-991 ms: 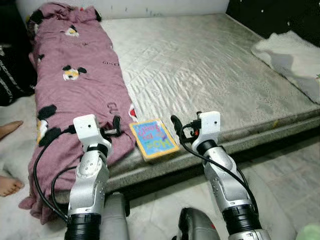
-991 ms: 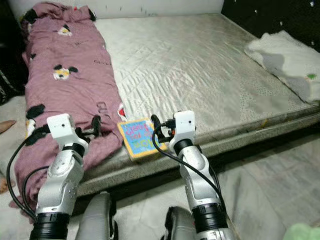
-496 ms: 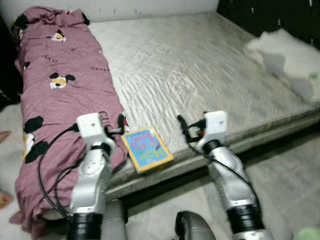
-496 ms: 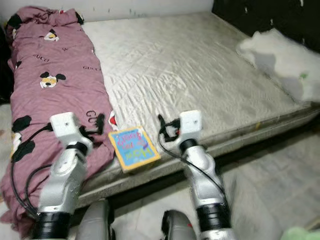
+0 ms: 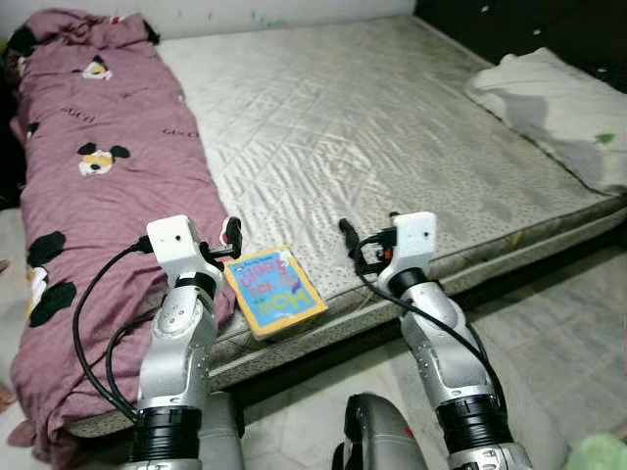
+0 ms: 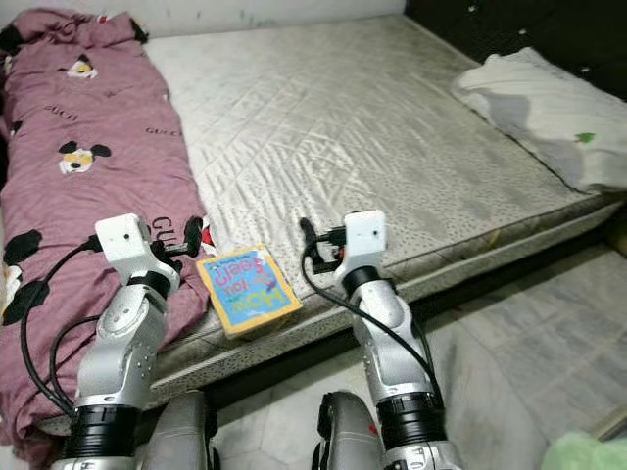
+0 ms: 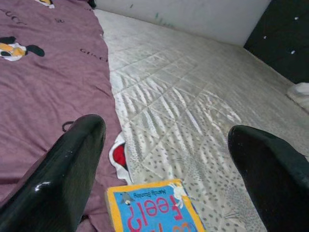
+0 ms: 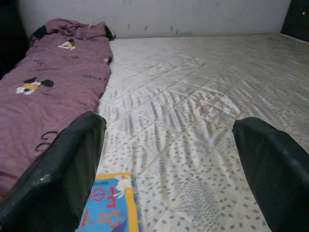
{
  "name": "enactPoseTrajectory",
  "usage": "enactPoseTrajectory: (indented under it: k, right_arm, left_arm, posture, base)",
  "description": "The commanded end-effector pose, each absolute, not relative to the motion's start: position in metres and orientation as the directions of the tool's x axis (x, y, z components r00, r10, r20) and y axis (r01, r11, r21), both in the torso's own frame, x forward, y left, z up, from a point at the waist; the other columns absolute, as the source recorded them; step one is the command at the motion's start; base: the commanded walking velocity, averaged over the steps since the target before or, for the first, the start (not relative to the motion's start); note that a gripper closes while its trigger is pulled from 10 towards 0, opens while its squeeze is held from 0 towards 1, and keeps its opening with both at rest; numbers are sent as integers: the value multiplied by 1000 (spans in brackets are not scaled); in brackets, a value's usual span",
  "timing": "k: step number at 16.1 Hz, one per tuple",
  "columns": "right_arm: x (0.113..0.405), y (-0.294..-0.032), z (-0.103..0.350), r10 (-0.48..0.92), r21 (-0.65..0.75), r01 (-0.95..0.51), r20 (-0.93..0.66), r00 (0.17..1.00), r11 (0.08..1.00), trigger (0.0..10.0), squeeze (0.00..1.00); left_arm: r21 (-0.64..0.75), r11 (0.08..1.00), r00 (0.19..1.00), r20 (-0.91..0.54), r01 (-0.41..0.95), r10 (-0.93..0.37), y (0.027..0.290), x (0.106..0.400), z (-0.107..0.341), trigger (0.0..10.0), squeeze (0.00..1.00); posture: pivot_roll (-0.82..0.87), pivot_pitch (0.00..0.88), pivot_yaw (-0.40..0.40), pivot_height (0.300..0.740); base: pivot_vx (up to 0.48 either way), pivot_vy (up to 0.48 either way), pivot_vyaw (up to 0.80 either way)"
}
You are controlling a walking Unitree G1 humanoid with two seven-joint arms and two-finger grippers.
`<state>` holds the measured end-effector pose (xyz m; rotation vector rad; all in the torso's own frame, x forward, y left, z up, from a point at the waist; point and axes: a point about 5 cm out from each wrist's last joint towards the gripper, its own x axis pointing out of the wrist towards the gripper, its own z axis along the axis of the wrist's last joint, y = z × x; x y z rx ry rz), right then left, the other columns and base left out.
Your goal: Clean up the room
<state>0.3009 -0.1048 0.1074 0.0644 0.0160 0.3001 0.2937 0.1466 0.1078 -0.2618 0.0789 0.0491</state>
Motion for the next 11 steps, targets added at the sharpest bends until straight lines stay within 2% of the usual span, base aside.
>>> enactPoseTrajectory:
  k: [1,8,11]
  right_arm:
    - [302,-107,107,293,60,-292,-10,956,955,10000,0]
    - [304,-108,105,284,60,-282,-22,959,958,10000,0]
    - [303,-109,105,282,58,-280,-22,959,958,10000,0]
  left_arm:
    - [-256,965,994,-107,-60,33,145,295,104,10000,0]
    - [-256,964,996,-71,-68,52,146,296,108,10000,0]
    - [-261,962,996,-69,-74,58,148,296,108,10000,0]
  posture:
    - [8,37,-59,594]
    - [4,35,-59,594]
    - [4,35,-59,594]
  base:
    - [0,0,0]
    - [0,0,0]
    - [281,0,0]
